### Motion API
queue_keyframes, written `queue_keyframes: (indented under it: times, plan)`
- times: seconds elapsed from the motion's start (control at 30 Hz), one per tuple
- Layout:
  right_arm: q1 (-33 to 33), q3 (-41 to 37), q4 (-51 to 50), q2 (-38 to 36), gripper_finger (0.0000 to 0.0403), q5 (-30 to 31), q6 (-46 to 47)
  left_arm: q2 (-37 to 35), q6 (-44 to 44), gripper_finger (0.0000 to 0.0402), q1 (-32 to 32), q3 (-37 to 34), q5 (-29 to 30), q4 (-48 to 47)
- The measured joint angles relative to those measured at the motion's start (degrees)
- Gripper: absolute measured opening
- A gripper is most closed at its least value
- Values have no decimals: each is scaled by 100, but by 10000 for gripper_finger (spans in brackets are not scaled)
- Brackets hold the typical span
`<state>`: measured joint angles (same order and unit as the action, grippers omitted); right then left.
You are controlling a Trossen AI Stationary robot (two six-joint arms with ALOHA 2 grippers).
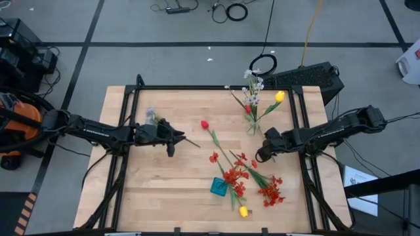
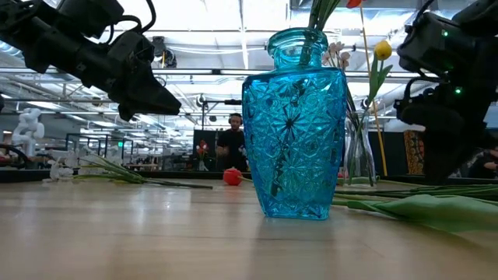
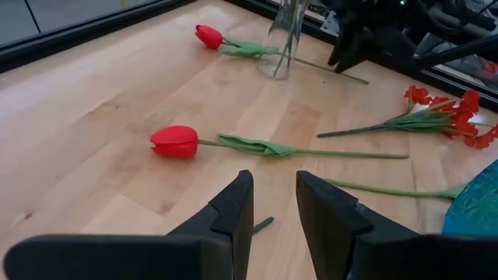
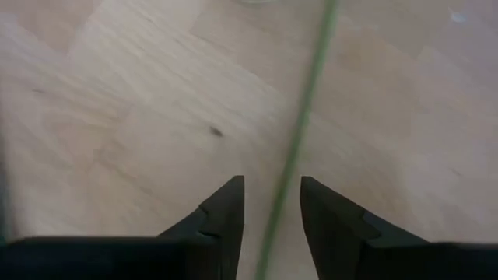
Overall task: Sort flowers into vase by color
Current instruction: Put the right red flower into the blue vase
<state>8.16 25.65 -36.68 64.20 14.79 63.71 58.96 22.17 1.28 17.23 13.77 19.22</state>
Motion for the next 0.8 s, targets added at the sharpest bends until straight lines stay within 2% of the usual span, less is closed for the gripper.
queue_keyframes:
  times: [0.2,0.53,0.63,0.8]
  plan:
    - [0,0,36,156,121,24,-141,0,7,105,0,0,23,2]
    - [9,50,86,995,116,120,-150,0,23,105,0,0,108,8]
    - [33,52,74,1027,91,141,-124,0,150,105,-1,0,142,20]
    - [166,-1,-109,714,16,419,145,0,157,105,0,0,23,39]
